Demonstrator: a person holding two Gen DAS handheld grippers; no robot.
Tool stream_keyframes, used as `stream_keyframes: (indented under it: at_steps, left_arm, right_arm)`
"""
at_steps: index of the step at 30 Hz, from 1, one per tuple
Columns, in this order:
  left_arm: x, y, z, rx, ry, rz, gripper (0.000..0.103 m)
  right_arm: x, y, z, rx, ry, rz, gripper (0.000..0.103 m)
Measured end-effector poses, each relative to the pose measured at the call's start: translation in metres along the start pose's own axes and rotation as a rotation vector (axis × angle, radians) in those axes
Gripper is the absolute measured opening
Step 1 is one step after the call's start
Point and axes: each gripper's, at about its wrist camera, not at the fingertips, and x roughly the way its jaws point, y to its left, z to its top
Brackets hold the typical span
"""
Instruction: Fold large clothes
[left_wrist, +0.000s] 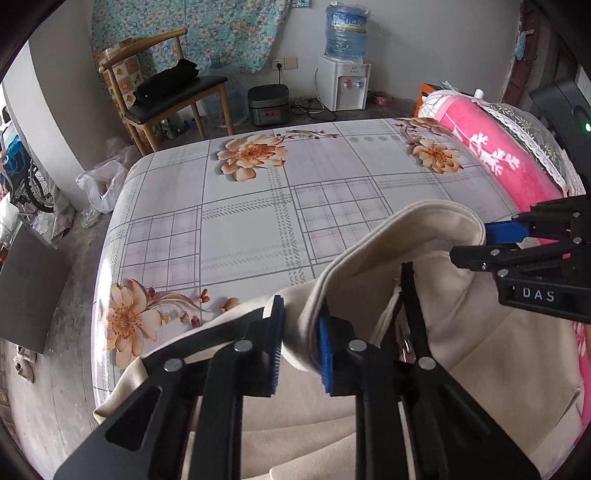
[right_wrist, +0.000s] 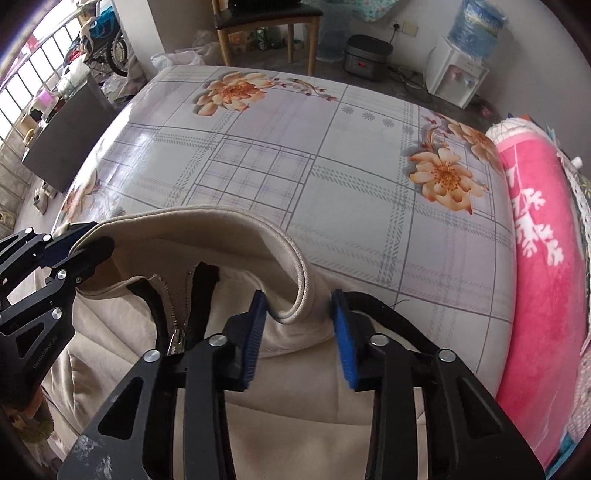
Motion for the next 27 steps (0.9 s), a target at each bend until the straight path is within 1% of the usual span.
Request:
stream_keyframes:
  at_steps: [2,5,8,10,12,15,18,19,20,22,25,27]
  left_arm:
    - [-0.008,-0.005,-0.006,0.026,-0.008,0.001,0.013]
    - [-0.024,-0.009,-0.017,0.052,-0.027,-0.019,0.012]
    - [-0.037,-0.008,-0.032,0.077,-0.044,-0.045,0.012]
    - [-0.046,-0.007,-0.045,0.100,-0.055,-0.069,0.011]
    - [-0.052,-0.007,-0.060,0.134,-0.070,-0.078,0.011]
    - [-0.054,-0.012,-0.082,0.200,-0.086,-0.067,0.009]
    - [-0.046,-0.020,-0.100,0.268,-0.090,-0.015,0.010]
    - [-0.043,-0.024,-0.106,0.292,-0.095,0.010,0.010]
    - [-0.042,-0.027,-0.110,0.312,-0.098,0.028,0.010]
    - [-0.041,-0.032,-0.115,0.338,-0.111,0.049,0.009]
    - [-0.042,-0.031,-0.116,0.340,-0.122,0.043,0.009]
    - [-0.043,-0.029,-0.117,0.336,-0.124,0.035,0.010]
  right_arm:
    - [-0.009,0.004,-0.005,-0.012,-0.014,-0.009,0.024]
    - [-0.028,0.006,-0.016,-0.020,-0.037,0.005,0.022]
    - [-0.043,0.006,-0.029,-0.033,-0.062,0.043,0.020]
    - [-0.052,0.007,-0.043,-0.042,-0.079,0.080,0.018]
    - [-0.059,0.011,-0.060,-0.069,-0.096,0.107,0.018]
    - [-0.058,0.021,-0.087,-0.124,-0.102,0.112,0.018]
    - [-0.054,0.026,-0.107,-0.159,-0.076,0.099,0.024]
    - [-0.057,0.025,-0.112,-0.156,-0.080,0.114,0.029]
    - [-0.065,0.023,-0.115,-0.147,-0.100,0.137,0.039]
    - [-0.088,0.021,-0.118,-0.137,-0.167,0.198,0.047]
    - [-0.119,0.020,-0.110,-0.129,-0.277,0.257,0.049]
    - [-0.125,0.022,-0.097,-0.102,-0.317,0.263,0.049]
